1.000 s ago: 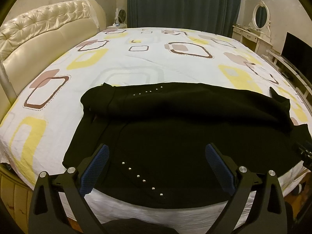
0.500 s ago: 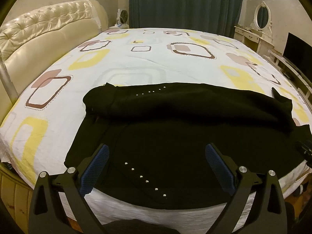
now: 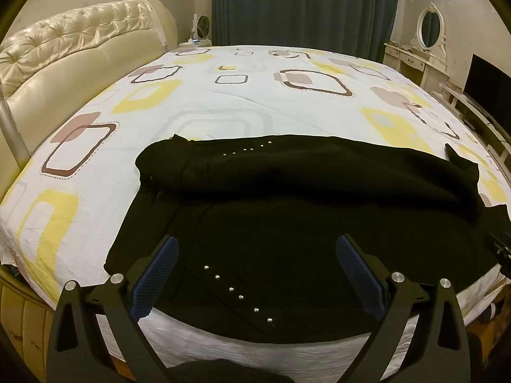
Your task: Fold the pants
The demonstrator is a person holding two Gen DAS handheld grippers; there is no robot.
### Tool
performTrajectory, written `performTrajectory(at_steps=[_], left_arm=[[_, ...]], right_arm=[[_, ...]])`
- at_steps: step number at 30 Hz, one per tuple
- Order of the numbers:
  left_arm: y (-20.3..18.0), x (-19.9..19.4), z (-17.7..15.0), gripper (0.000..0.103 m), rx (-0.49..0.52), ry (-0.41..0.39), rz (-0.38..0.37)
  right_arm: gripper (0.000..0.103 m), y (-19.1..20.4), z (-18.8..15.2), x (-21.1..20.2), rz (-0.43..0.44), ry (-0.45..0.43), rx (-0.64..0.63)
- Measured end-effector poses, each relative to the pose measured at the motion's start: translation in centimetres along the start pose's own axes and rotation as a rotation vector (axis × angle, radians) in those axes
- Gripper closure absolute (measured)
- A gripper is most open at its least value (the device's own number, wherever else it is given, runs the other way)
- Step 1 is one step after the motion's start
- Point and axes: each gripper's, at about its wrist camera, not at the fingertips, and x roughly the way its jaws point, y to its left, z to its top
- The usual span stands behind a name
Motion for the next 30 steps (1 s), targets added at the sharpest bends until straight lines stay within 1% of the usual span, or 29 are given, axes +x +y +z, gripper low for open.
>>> performTrajectory(at_steps=[22,26,29,30], left_arm=[[-0.3,0.2,-0.3,0.005,0.007,-0.002,-0.006],[-0.3,0.2,-0.3,0.005,0.009,-0.001,-0.005],[-0.3,0.1,-0.2,0.005,0.017,-0.009,0.002],[-0.4,0.1,-0.2,0.005,0.020,-0.011,0.005]], right_arm=[[0.002,-0.1,-0.2,0.0,0.004,-0.003,0.006],[0.002,-1.2,0.4,-0.3,0.032,-0.004,0.043],[0.002,-3.3,1.5,-1.1,0.095,-0.001,0.107],[0.002,-4.8,2.1,-1.6,0.123,-0.007,0.147]])
